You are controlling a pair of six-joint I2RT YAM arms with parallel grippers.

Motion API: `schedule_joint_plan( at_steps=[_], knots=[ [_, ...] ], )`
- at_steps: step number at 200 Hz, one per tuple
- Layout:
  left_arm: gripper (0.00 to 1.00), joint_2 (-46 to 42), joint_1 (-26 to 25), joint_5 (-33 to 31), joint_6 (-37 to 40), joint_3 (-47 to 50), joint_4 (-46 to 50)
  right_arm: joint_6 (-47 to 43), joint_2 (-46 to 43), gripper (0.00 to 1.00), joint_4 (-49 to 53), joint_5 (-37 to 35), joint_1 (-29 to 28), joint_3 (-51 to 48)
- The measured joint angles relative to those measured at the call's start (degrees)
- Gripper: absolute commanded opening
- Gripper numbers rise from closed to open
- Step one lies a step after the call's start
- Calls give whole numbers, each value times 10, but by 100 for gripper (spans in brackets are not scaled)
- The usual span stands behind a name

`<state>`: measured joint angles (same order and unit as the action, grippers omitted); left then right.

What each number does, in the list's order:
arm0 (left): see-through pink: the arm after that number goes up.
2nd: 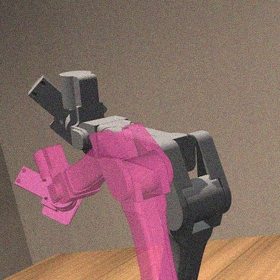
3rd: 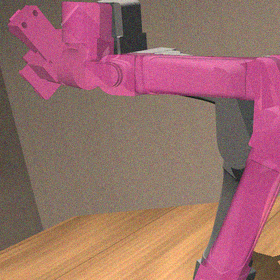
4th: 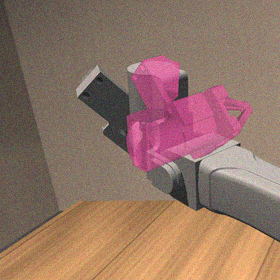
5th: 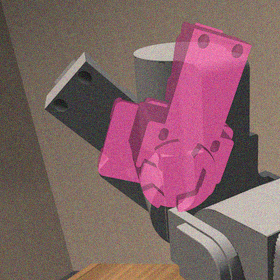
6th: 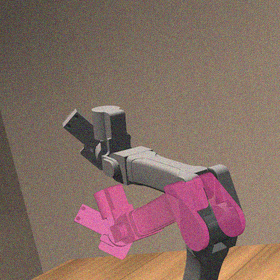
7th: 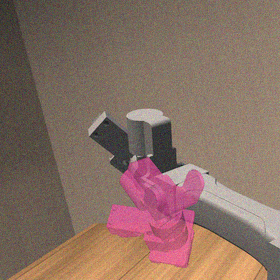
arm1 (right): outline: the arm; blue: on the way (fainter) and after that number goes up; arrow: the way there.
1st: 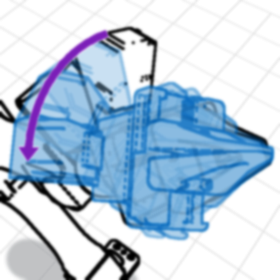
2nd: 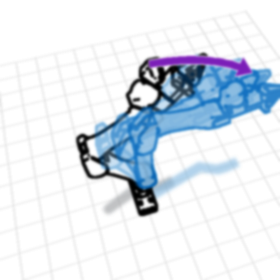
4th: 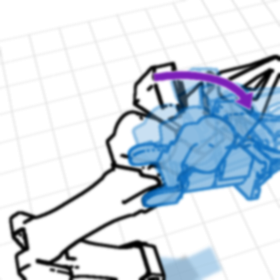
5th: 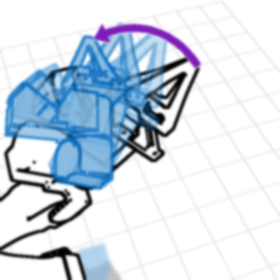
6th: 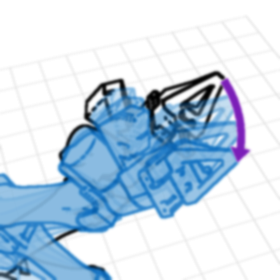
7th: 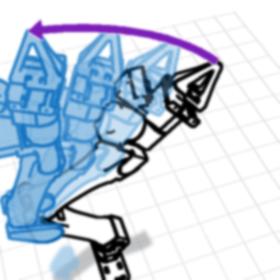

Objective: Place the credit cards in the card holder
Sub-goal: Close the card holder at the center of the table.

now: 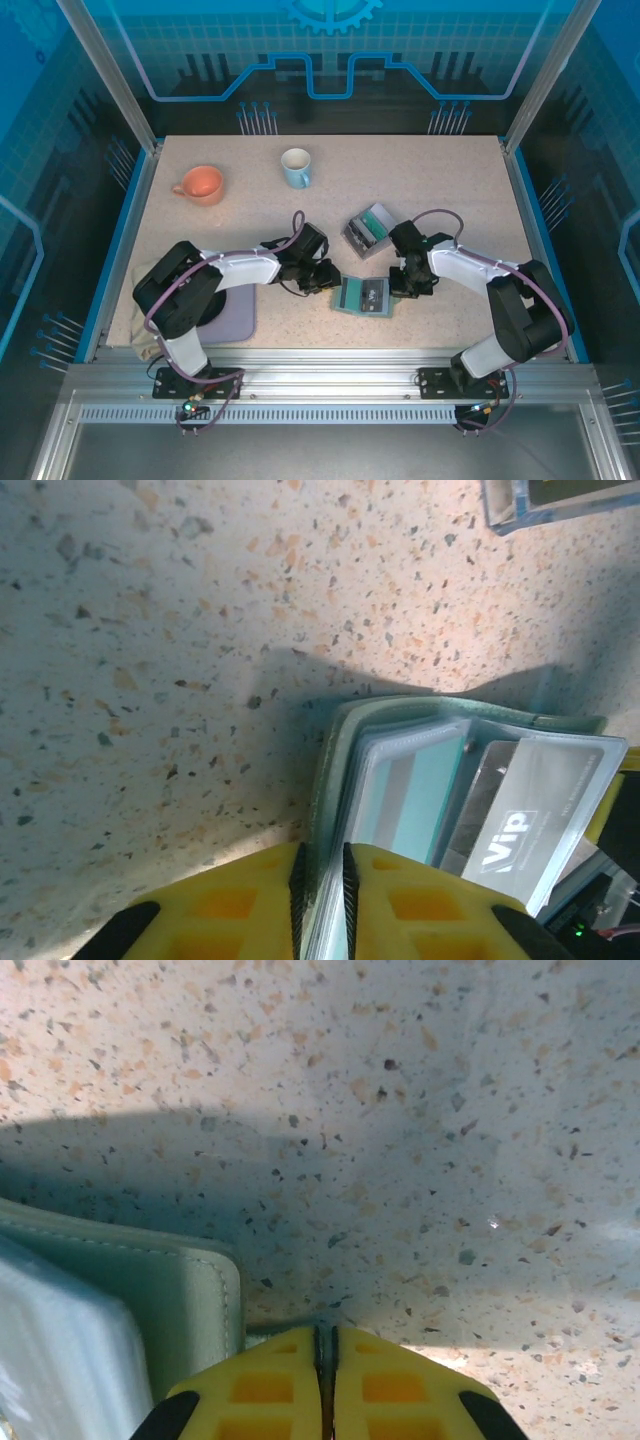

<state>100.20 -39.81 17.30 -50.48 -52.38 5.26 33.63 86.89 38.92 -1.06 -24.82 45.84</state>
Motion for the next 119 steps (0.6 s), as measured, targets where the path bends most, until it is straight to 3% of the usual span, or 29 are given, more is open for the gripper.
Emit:
schedule_joint_plan(
  at_steps=[40,84,119],
  knots=[
    [0,-20,0,17,-7,2,-26,0,0,6,0,1,0,0],
    [1,-25,-4,35,-5,-12,-38,3,-1,6,-13,24,2,-5],
    [11,0,-35,44,0,-80,-30,11,-15,7,-37,61,12,-23]
  ],
)
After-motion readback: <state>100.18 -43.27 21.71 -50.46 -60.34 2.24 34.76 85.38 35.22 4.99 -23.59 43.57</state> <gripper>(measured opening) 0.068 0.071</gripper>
